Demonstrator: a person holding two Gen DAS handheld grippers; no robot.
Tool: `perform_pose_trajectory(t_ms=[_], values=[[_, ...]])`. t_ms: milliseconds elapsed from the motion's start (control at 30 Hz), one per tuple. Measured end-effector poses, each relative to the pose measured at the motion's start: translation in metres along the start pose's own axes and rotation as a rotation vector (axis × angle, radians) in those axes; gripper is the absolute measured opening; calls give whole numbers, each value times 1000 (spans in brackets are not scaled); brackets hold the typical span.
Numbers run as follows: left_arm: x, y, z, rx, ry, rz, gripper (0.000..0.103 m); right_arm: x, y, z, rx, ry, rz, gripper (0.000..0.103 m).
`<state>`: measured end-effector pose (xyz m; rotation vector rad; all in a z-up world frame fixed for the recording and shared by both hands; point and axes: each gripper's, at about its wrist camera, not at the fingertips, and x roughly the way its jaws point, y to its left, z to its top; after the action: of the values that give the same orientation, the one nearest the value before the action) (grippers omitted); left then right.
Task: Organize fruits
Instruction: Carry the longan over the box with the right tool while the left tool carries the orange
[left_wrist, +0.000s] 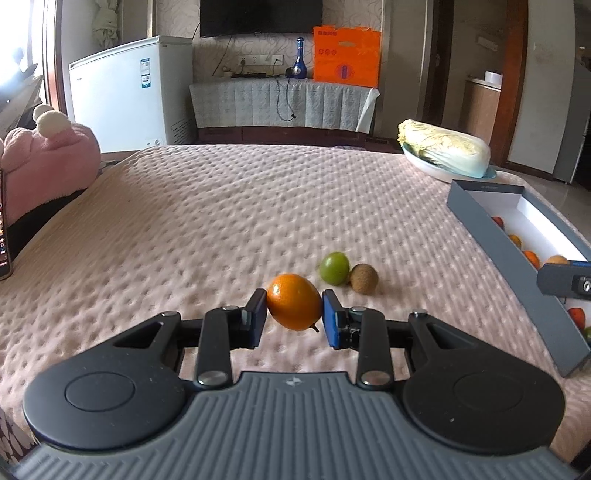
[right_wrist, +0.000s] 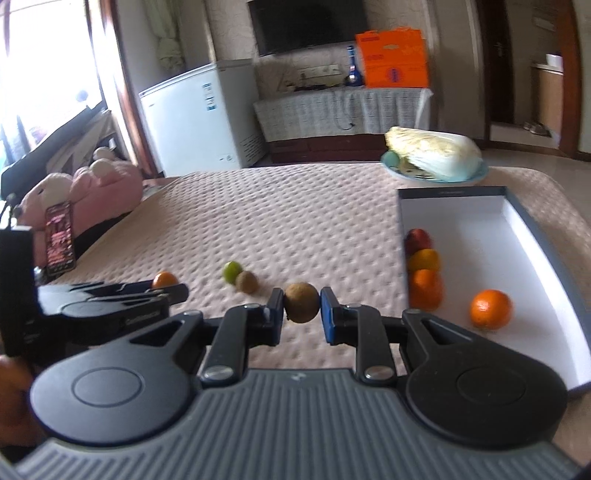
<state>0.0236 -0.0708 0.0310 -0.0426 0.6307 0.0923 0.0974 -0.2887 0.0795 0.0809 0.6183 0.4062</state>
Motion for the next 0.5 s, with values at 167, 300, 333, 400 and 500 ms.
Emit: perform_pose_trajectory(t_ms=[167, 300, 333, 400, 500], values=[[1, -7, -1, 17, 7, -4, 37, -11, -17, 1, 30, -27, -37, 24], [0, -11, -2, 19, 6, -13, 37, -22, -42, 4, 89, -65, -93, 24], [0, -13, -3, 23, 5, -15, 37, -26, -51, 4, 111, -75, -112, 24], [0, -15, -3, 30, 5, -20, 37, -32, -68, 3, 157, -88, -156, 24], [1, -16, -3, 28, 8, -24, 37, -41, -90, 1, 217, -102, -207, 24]])
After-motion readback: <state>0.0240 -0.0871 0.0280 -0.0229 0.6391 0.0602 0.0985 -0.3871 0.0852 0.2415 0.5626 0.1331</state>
